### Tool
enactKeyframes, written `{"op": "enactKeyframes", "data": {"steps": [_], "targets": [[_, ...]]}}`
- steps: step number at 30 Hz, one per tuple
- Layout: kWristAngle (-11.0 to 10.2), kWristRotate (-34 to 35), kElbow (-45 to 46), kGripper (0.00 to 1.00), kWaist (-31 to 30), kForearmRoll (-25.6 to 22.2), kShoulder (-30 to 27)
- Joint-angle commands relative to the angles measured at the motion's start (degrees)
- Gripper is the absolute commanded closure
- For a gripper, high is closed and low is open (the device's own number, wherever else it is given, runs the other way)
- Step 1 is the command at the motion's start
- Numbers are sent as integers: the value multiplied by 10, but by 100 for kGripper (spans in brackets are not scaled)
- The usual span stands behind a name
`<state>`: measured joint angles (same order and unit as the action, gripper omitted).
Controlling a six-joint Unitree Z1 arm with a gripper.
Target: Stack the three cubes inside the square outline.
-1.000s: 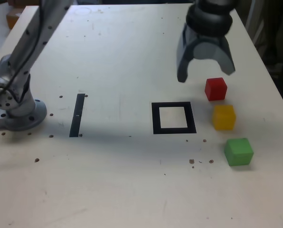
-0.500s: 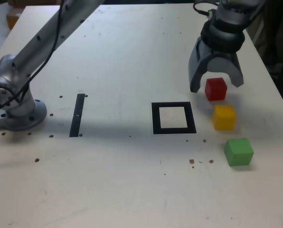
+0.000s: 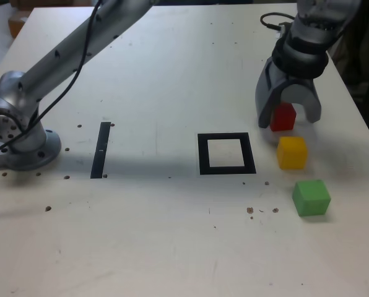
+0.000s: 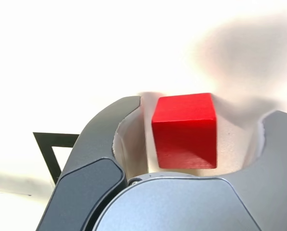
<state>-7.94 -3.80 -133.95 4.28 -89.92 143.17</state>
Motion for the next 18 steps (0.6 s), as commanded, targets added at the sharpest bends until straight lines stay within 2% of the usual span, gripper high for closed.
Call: {"op": "enactKeyframes", "data": {"steps": [1,5,14,18], "targets": [[-6,2,-7,39,1,-3,4],[-12,1,-12,52,2,0,5],[2,0,-15,59,4,6,9],[4,0,-15,66,4,5,9]]}}
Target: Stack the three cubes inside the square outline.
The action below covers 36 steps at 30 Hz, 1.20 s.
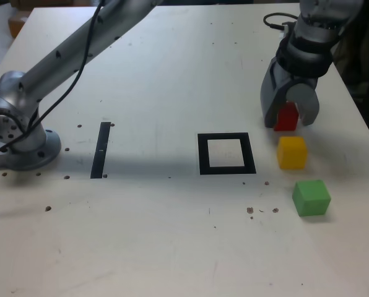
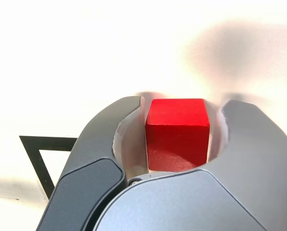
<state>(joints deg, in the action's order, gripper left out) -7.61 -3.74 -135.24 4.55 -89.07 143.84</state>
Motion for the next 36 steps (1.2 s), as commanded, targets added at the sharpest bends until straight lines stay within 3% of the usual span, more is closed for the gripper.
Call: {"op": "enactKeyframes", "data": {"steps": [1,9,15,22,29,36], "targets": [[1,-1,-3,68,1,-4,2],[-5,-8,-8,85,0,-18,-35],[-2,-17,16,86,-2,-34,-80],[-2,-7,143,86,-9,-27,-168],[3,17,293,86,-41,25,-234],[31,35,440,86,-64,131,-277]]}}
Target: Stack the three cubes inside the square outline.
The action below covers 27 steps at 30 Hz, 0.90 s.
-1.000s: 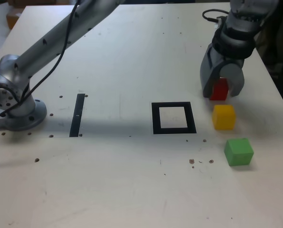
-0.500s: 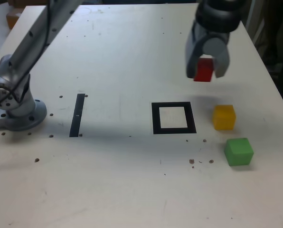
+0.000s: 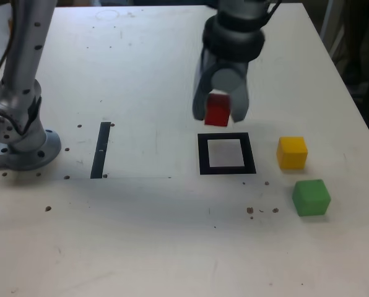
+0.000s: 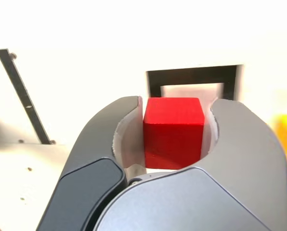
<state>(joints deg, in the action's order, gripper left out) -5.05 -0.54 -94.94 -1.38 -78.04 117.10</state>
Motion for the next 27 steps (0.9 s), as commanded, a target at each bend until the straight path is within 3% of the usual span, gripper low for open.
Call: {"op": "enactKeyframes", "data": {"steps": [1,13,27], "targets": [[9,5,50,86,-8,34,-11],[25,24,104,86,-23,116,-13],[-1,43,108,84,-24,149,1]]}}
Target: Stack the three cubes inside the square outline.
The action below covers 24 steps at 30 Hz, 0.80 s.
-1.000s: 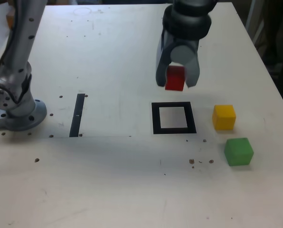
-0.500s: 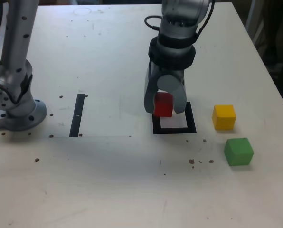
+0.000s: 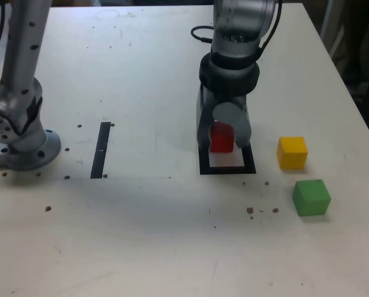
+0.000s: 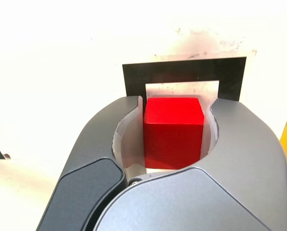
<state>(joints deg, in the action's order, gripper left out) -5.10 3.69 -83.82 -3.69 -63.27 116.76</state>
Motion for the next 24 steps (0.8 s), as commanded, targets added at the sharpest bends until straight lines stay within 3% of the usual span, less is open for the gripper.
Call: {"op": "enactKeyframes", "data": {"steps": [1,11,14,19,21,24], "targets": [[0,1,-4,83,-1,1,7],[9,0,-9,74,-2,4,21],[9,-5,-16,57,-2,1,23],[8,-8,-21,13,-2,-6,26],[5,-5,-21,3,-2,-11,25],[-4,3,-27,0,-2,-30,22]]}}
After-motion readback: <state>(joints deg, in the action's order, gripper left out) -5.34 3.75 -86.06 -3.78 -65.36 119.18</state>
